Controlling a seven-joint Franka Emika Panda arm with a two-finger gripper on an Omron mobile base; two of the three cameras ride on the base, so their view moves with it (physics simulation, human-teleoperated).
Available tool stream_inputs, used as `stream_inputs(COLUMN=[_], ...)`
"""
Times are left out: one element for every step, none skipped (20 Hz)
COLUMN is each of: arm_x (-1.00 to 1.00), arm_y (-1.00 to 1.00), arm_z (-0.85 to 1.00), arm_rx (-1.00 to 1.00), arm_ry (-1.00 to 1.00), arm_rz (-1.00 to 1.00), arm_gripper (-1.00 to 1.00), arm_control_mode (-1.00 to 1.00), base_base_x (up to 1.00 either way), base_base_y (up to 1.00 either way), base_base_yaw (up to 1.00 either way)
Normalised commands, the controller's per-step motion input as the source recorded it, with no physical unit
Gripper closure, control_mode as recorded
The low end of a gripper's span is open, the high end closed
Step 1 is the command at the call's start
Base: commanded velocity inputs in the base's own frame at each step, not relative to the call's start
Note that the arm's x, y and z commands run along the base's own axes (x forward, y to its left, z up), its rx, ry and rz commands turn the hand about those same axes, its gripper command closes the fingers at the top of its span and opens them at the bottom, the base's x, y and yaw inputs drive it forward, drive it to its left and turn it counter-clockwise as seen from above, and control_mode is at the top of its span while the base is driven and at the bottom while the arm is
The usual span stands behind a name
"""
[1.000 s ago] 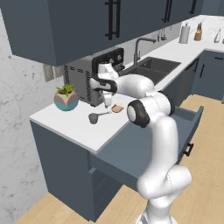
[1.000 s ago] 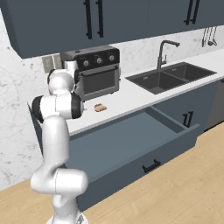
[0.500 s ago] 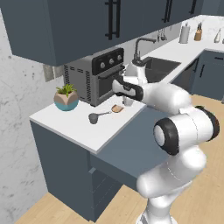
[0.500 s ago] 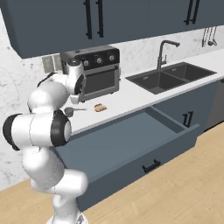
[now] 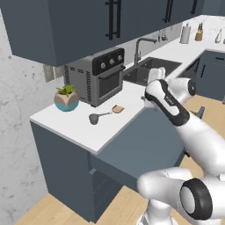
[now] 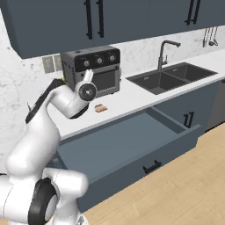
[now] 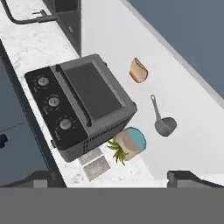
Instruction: Pick the measuring cup from the drawer and place it on the counter.
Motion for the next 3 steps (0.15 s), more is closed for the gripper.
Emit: stream_inputs(arm_x=[-1.00,-0.89,0.01], arm_y=[-0.53,-0.51,0.05], arm_z=[1.00,0.56,0.00], arm_rx=[0.26,0.10,-0.06], arm_ry=[-0.51,-0.67,0.04], arm_rz=[0.00,-0.19,0.00], arm_gripper=[-1.00,-1.00,-1.00], arm_control_mode=[-1.00,-1.00,-1.00], base_base_x=[0.00,0.00,0.00], base_base_y=[0.00,0.00,0.00], base_base_yaw=[0.00,0.00,0.00])
